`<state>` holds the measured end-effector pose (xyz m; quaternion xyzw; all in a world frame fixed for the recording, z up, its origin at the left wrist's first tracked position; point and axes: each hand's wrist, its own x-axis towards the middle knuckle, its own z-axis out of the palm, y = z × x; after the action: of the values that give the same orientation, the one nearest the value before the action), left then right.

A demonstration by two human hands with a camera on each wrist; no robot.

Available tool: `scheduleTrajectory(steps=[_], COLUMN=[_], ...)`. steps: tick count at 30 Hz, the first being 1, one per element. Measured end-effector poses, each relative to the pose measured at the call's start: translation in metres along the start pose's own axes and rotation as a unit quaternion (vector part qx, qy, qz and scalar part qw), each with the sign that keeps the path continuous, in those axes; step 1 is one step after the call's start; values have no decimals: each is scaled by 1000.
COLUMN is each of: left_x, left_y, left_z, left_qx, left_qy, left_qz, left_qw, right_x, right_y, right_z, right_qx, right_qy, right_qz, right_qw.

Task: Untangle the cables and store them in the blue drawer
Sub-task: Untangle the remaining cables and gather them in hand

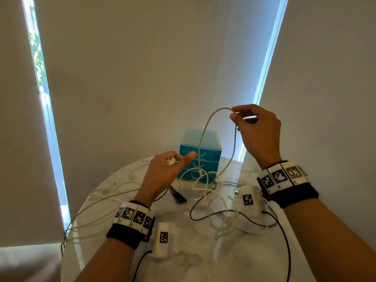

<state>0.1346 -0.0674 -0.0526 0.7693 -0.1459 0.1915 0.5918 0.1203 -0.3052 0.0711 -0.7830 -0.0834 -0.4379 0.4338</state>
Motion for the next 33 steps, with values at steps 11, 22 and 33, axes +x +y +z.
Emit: scheduleTrajectory(steps=[11,22,33], left_x=[-6,-7,-13], left_y=[-3,5,12], left_z=[14,23,29], left_qx=[99,16,55], left_qy=[-190,-128,-146], left_qz=[-12,8,47], left_qw=[977,992,987], right_x=[11,-42,-89], right_y=[-27,-15,41], right_z=[-25,-13,-2], right_qx=[197,296,468], right_qy=[86,-34,-76], right_qz=[39,66,248], right_qw=[976,952,845])
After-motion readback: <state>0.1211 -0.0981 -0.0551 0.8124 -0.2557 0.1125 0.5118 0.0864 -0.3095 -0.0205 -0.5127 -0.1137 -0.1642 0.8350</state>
